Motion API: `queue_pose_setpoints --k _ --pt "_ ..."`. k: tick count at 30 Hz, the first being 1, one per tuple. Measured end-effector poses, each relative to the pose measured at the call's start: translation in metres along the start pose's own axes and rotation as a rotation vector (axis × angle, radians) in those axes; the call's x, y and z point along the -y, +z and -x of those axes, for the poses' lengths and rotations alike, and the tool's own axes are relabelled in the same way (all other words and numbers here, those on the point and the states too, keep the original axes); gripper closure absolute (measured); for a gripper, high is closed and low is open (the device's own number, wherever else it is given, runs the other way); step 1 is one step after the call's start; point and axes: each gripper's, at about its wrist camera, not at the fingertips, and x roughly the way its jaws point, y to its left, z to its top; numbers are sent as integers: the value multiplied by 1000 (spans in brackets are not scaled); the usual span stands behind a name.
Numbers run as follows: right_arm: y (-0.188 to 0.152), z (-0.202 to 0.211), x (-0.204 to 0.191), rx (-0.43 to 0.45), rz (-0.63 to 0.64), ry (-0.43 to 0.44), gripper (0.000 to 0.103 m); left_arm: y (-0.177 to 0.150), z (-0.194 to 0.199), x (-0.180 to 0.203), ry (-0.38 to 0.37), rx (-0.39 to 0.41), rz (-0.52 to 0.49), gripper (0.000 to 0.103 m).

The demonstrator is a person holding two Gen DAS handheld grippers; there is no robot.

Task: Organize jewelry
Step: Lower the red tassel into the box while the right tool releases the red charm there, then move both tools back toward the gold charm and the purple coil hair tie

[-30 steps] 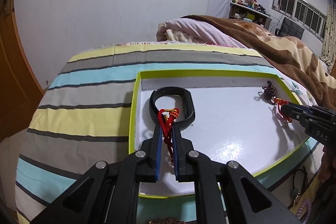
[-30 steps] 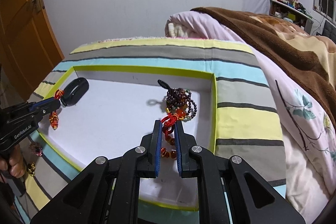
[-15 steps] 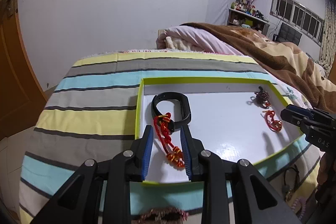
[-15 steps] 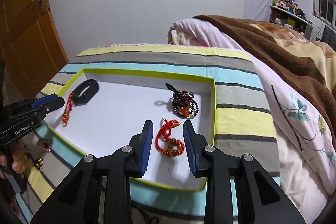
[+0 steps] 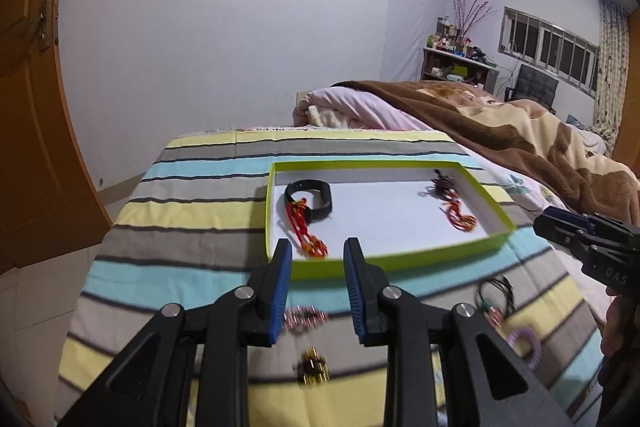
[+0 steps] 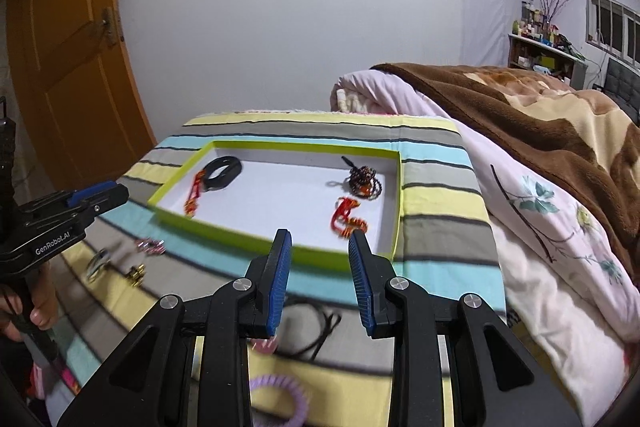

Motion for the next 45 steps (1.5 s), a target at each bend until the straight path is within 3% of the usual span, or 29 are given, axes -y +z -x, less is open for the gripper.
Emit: queue_pose_setpoints --k 11,22,45 --pt "-37 51 -17 21 1 30 73 -37 52 10 -8 22 2 75" --pt "-63 64 -26 -10 1 53 73 -69 75 9 3 -2 32 75" --pt "-65 24 -30 -82 15 76 73 -74 39 11 6 -75 28 73"
